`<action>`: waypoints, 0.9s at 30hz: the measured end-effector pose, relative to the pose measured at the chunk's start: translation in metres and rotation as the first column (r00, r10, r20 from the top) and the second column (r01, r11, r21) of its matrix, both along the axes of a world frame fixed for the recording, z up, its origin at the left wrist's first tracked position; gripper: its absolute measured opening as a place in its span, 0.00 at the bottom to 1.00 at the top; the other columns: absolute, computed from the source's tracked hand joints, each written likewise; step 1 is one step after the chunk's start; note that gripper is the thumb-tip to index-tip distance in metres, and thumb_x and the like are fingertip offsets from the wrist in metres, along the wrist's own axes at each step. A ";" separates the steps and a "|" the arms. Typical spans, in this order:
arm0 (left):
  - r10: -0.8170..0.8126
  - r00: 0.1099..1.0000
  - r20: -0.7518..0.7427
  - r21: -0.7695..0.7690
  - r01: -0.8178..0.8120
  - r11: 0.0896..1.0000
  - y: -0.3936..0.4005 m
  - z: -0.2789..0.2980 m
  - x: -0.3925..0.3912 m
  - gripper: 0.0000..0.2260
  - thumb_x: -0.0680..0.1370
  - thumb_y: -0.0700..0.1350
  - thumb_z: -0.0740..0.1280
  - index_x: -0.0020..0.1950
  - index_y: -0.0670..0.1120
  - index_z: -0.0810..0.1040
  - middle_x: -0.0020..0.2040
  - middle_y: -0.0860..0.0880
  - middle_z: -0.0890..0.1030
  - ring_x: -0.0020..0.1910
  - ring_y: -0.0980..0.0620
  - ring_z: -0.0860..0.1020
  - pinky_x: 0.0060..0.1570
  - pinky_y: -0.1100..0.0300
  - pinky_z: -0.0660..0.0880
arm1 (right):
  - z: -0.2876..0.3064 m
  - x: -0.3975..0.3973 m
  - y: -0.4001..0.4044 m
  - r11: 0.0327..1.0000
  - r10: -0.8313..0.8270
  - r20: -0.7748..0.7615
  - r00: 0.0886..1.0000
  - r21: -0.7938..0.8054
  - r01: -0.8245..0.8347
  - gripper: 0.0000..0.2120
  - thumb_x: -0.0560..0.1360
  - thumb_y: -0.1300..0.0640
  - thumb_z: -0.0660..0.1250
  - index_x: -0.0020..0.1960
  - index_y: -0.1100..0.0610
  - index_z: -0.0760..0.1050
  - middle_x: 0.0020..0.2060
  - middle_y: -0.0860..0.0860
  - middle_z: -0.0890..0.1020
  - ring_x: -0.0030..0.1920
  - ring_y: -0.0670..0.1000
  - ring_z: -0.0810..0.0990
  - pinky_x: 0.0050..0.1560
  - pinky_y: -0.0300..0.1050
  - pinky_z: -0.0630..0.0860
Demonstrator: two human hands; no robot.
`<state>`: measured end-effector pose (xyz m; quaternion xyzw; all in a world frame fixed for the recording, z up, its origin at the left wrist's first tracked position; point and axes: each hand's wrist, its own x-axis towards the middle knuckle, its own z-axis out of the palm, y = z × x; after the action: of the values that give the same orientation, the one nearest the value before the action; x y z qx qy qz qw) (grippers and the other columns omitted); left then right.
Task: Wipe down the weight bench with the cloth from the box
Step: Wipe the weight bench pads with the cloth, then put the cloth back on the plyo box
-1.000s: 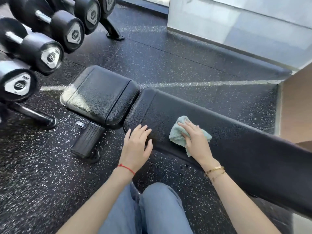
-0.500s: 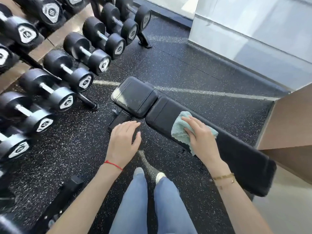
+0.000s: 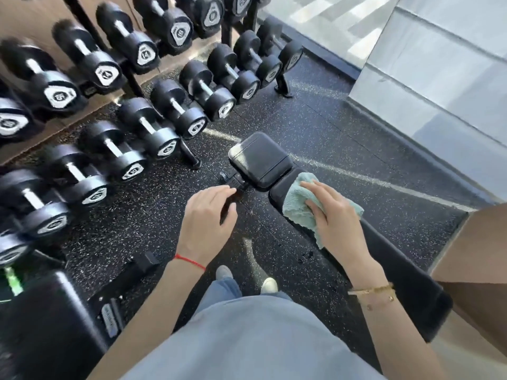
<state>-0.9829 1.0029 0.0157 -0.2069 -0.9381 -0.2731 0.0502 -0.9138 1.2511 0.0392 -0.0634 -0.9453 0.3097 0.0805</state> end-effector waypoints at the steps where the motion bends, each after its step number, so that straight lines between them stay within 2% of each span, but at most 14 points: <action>1: 0.021 1.000 -0.002 0.001 -0.021 1.000 -0.010 0.001 0.000 0.15 0.79 0.48 0.61 0.62 0.46 0.80 0.61 0.50 0.80 0.62 0.52 0.76 0.67 0.48 0.70 | 0.002 -0.005 -0.009 1.000 0.015 -0.008 1.000 0.000 -0.015 0.16 0.79 0.58 0.62 0.67 0.49 0.72 0.66 0.48 0.75 0.64 0.51 0.74 0.63 0.46 0.70; 5: 0.138 0.990 -0.019 0.001 -0.138 0.990 -0.055 0.006 -0.002 0.15 0.79 0.48 0.61 0.62 0.47 0.80 0.61 0.51 0.81 0.62 0.54 0.77 0.67 0.50 0.69 | 0.007 -0.030 -0.048 0.994 0.106 -0.053 0.993 -0.012 -0.107 0.16 0.79 0.58 0.62 0.66 0.49 0.73 0.66 0.47 0.75 0.62 0.52 0.75 0.63 0.47 0.71; 11: 0.358 0.934 -0.013 0.003 -0.358 0.934 -0.126 0.011 0.008 0.14 0.79 0.48 0.61 0.62 0.48 0.80 0.60 0.52 0.81 0.62 0.54 0.76 0.69 0.50 0.68 | 0.011 -0.073 -0.112 0.958 0.287 -0.070 0.955 0.016 -0.286 0.15 0.79 0.58 0.62 0.65 0.51 0.74 0.64 0.48 0.77 0.62 0.51 0.75 0.61 0.37 0.65; 15: 0.487 0.874 0.002 0.018 -0.487 0.873 -0.169 0.012 0.018 0.14 0.78 0.48 0.62 0.61 0.47 0.80 0.59 0.51 0.81 0.61 0.53 0.77 0.68 0.51 0.68 | 0.009 -0.103 -0.156 0.911 0.413 -0.063 0.909 0.017 -0.412 0.16 0.79 0.60 0.61 0.66 0.53 0.73 0.65 0.49 0.76 0.63 0.52 0.75 0.63 0.45 0.71; 20: 0.590 0.807 0.020 0.016 -0.591 0.807 -0.218 0.011 0.028 0.15 0.78 0.49 0.60 0.61 0.47 0.80 0.59 0.51 0.82 0.60 0.52 0.78 0.65 0.47 0.71 | 0.004 -0.130 -0.216 0.850 0.526 -0.052 0.849 0.004 -0.527 0.16 0.79 0.61 0.62 0.66 0.54 0.74 0.64 0.51 0.77 0.63 0.53 0.75 0.63 0.50 0.72; 27: 0.737 0.676 0.001 0.004 -0.737 0.676 -0.265 0.011 0.041 0.13 0.78 0.47 0.63 0.60 0.47 0.81 0.58 0.51 0.82 0.59 0.53 0.78 0.66 0.60 0.66 | -0.004 -0.162 -0.288 0.716 0.698 0.025 0.716 0.009 -0.698 0.16 0.80 0.57 0.59 0.67 0.51 0.72 0.66 0.50 0.75 0.66 0.52 0.73 0.63 0.53 0.72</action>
<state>-0.9424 0.7383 0.0271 0.1884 -0.9415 -0.2315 0.1568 -1.0760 0.9627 0.0354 0.2952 -0.9030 0.3081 -0.0509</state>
